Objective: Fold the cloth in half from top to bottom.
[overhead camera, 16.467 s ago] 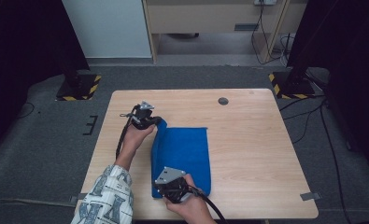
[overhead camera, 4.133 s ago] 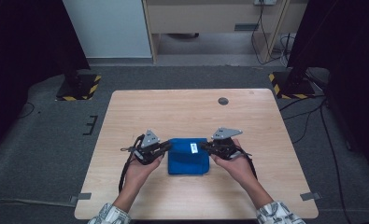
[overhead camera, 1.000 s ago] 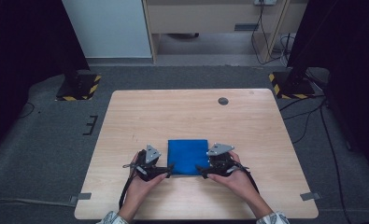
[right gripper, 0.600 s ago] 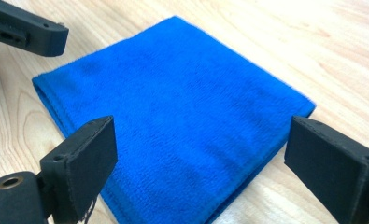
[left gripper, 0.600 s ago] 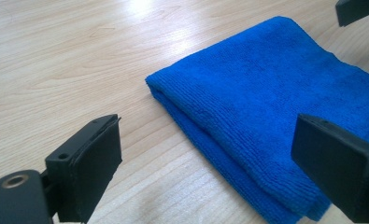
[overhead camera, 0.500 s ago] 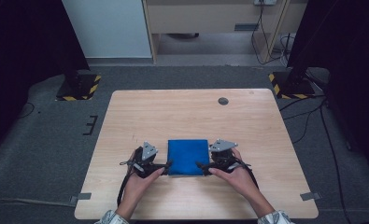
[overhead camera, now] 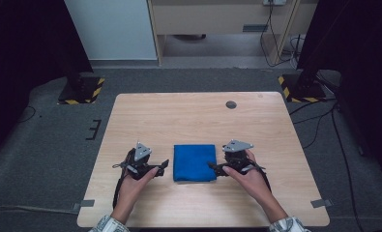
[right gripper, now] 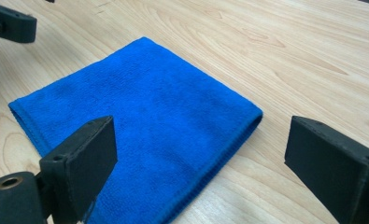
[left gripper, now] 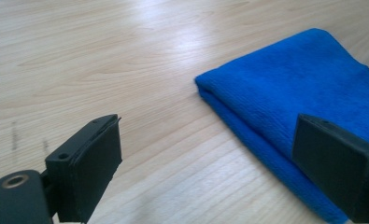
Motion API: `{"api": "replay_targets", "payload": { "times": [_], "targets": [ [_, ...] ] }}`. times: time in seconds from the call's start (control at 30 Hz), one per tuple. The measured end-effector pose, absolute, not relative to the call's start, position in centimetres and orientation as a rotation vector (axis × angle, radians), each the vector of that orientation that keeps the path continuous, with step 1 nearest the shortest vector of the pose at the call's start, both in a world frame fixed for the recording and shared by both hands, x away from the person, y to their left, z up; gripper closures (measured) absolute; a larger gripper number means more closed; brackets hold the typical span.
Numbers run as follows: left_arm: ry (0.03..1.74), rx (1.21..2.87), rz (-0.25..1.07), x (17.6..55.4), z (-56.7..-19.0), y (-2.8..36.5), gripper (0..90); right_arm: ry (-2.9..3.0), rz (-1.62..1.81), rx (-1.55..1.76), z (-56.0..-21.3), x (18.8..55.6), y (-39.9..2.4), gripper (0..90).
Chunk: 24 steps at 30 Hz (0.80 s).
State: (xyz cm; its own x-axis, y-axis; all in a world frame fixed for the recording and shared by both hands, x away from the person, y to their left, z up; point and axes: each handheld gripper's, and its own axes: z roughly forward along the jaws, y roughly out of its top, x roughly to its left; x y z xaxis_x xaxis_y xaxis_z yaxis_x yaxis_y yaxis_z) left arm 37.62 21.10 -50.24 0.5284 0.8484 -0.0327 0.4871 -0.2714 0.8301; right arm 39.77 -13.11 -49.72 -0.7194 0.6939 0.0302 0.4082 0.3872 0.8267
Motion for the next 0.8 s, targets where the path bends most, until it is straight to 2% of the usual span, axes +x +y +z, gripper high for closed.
{"api": "replay_targets", "payload": {
  "times": [0.47,0.8],
  "targets": [
    [1.168,1.886,0.558,38.4,-50.3,24.3,8.1,2.216,1.282,1.069,-48.4,40.7,-16.9,9.2],
    [1.205,1.922,0.548,39.0,-51.2,25.7,8.6,2.194,1.220,1.156,-49.4,41.6,-19.6,8.8]
  ]
}}
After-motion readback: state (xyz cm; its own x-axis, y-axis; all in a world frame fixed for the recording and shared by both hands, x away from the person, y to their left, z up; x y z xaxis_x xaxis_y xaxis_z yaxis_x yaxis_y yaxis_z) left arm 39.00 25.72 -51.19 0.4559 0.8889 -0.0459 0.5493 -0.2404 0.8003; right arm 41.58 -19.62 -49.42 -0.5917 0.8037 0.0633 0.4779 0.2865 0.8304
